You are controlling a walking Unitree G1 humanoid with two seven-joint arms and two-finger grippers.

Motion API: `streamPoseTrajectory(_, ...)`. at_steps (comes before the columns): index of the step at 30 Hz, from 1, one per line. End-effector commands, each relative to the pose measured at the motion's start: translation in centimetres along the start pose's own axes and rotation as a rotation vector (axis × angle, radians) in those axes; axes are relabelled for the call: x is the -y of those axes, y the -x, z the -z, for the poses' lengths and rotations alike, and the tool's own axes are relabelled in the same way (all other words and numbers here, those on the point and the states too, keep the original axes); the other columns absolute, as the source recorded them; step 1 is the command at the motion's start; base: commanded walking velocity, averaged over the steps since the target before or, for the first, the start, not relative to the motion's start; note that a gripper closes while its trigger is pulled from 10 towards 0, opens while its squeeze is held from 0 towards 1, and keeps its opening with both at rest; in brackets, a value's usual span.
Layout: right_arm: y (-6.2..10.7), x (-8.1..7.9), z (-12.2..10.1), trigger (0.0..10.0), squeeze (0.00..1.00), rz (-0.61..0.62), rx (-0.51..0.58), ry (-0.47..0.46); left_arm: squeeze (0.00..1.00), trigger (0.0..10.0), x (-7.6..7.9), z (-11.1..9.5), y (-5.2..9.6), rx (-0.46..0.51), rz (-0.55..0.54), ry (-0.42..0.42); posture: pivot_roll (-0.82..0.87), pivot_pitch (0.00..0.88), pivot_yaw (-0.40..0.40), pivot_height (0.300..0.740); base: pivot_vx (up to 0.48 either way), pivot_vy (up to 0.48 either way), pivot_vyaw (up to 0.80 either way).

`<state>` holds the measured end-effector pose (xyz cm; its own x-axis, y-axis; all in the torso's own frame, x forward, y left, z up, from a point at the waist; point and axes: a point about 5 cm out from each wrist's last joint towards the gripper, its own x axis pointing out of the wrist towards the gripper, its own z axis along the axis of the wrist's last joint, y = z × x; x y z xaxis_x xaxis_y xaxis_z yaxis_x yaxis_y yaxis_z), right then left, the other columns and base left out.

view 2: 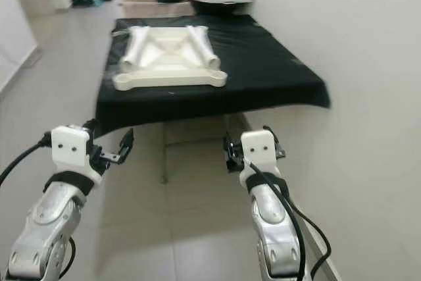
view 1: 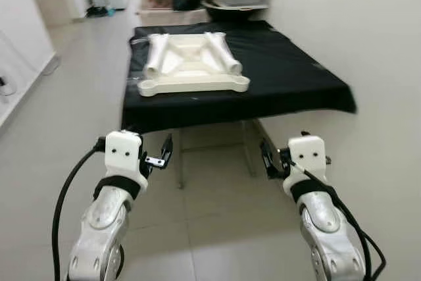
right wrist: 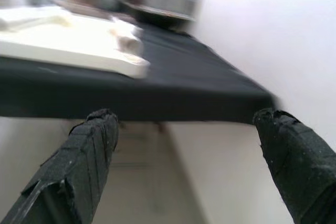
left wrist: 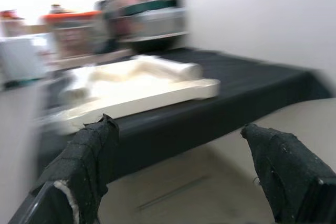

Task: Building children table

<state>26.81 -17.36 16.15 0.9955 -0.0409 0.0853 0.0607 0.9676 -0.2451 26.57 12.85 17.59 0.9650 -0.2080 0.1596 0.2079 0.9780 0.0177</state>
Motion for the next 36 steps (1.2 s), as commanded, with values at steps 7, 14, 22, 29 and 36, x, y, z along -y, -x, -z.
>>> streamPoseTrajectory(7,-0.7,-0.2,-1.4,10.0,0.0,0.0,0.065,-0.005,0.0,10.0,-0.6,0.2,0.1,-0.005,-0.018,-0.011,0.04,0.0,-0.024,0.74,0.297,0.0,0.0)
streamPoseTrajectory(14,-0.7,-0.3,-1.4,10.0,0.0,-0.007,0.069,-0.005,0.0,10.0,-0.6,0.3,0.2,-0.004,-0.019,-0.013,0.04,0.0,-0.027,0.74,0.301,0.0,0.0)
streamPoseTrajectory(22,-1.2,-0.3,-1.5,10.0,0.0,-0.004,0.075,-0.018,0.0,10.0,-0.7,0.4,0.0,-0.002,-0.017,-0.017,0.05,0.0,-0.025,0.74,0.297,0.0,0.36)
streamPoseTrajectory(29,-1.1,-0.4,-1.3,10.0,0.0,0.0,0.07,-0.045,0.0,10.0,-0.6,0.4,0.0,-0.001,-0.015,-0.018,0.05,0.0,-0.027,0.74,0.298,0.0,0.07)
streamPoseTrajectory(36,-1.4,-0.4,-1.3,10.0,0.0,0.006,0.071,-0.038,0.0,10.0,-0.5,0.3,-0.3,0.004,-0.006,-0.018,0.05,0.0,-0.024,0.74,0.298,0.0,0.0)
